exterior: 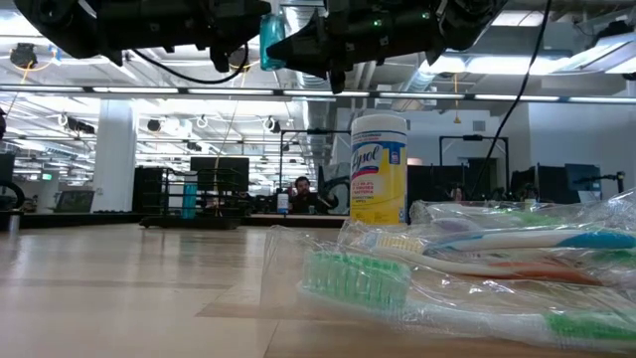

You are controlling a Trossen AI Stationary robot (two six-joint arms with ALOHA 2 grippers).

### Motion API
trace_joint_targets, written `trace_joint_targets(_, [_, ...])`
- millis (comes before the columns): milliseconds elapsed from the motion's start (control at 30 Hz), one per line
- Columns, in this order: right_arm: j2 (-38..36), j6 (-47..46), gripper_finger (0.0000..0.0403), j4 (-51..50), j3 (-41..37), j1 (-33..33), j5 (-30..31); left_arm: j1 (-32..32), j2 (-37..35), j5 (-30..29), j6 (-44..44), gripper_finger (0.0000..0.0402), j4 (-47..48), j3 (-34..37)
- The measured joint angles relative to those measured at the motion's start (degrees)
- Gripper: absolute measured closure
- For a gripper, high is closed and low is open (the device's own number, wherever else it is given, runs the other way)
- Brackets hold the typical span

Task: Pick & Place toothbrushing station
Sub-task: Put the blue mouthwash into the mesh organizer

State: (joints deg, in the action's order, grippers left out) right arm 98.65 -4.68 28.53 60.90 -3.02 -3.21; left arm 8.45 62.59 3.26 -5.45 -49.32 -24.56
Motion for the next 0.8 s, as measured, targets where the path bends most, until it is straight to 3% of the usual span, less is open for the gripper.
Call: trace_joint_targets(800, [0.0, 0.1, 0.0364, -0.1, 0.0, 0.7, 0.1, 3.9, 0.0, 7.8, -5.4, 0.0281, 0.4, -0.1])
